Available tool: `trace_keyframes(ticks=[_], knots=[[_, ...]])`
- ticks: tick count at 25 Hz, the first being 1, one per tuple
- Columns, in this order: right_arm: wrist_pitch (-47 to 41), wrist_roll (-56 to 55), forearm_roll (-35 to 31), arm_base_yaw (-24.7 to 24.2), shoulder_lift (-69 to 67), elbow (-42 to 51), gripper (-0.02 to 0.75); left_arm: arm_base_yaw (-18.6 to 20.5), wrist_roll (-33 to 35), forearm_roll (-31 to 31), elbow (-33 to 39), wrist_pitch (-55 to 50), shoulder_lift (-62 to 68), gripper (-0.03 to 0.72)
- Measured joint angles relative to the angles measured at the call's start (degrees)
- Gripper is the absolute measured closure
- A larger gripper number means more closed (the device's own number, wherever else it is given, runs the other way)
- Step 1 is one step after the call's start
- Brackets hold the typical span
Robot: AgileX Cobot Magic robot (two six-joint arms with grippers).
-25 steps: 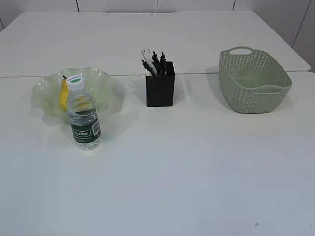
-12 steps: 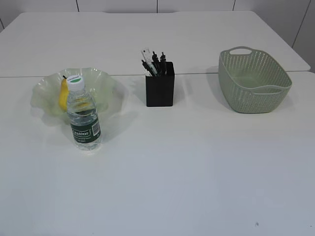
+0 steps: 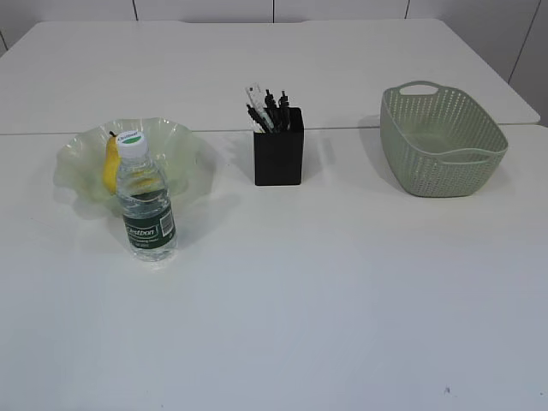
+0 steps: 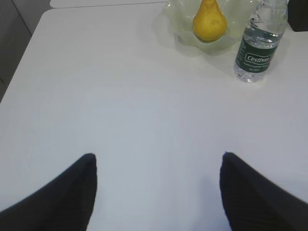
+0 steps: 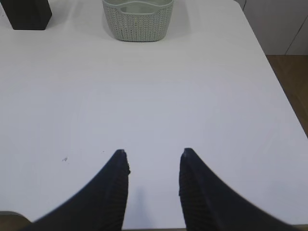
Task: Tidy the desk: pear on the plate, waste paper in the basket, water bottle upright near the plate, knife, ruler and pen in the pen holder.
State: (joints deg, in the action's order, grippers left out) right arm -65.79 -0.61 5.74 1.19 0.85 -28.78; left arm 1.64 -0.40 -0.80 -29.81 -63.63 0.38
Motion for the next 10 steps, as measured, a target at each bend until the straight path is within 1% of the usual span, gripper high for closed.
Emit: trace_keyframes(ticks=[10], knots=[[0.0,0.0,0.0,0.0,0.0,0.0,0.466,0.0,0.0,0.0,0.0,0.0,0.0,0.119]])
